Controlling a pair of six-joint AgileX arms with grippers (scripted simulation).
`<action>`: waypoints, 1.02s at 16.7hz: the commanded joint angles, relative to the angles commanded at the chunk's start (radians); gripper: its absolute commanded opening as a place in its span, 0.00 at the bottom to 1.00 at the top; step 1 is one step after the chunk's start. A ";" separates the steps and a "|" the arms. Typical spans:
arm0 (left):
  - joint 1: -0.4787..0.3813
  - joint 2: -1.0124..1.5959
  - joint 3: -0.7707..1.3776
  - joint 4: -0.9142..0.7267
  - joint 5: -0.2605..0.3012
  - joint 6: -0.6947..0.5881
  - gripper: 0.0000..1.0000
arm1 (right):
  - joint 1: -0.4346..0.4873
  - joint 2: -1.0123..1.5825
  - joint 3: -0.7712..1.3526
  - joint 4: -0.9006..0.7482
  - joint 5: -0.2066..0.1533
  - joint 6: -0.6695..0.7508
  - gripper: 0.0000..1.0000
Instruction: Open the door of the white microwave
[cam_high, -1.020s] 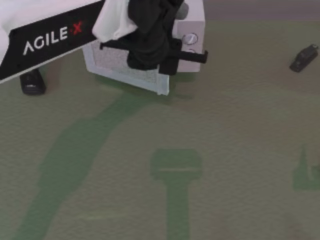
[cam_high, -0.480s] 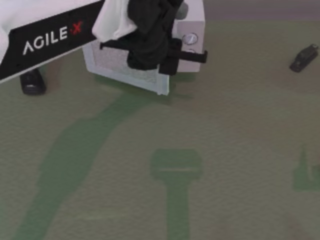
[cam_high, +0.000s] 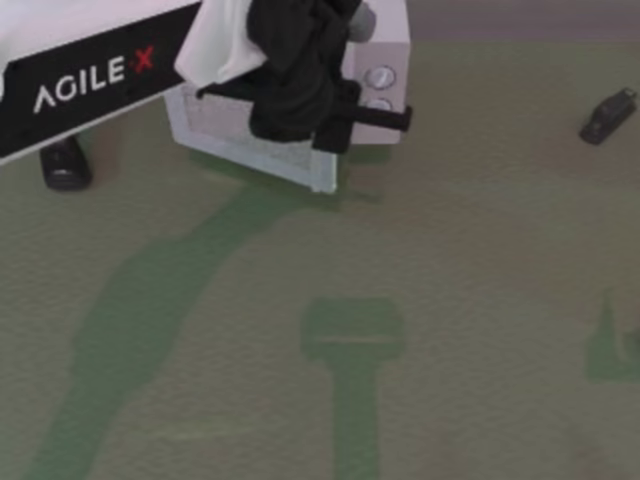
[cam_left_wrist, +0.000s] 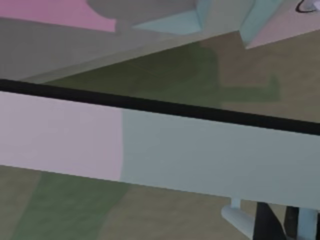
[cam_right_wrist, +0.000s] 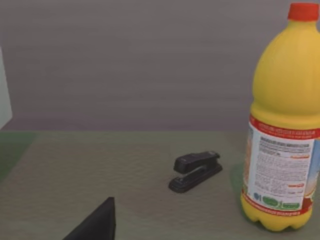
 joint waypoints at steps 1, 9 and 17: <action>0.004 -0.010 -0.021 0.004 0.008 0.016 0.00 | 0.000 0.000 0.000 0.000 0.000 0.000 1.00; 0.022 -0.065 -0.096 0.038 0.043 0.087 0.00 | 0.000 0.000 0.000 0.000 0.000 0.000 1.00; 0.022 -0.065 -0.096 0.038 0.043 0.087 0.00 | 0.000 0.000 0.000 0.000 0.000 0.000 1.00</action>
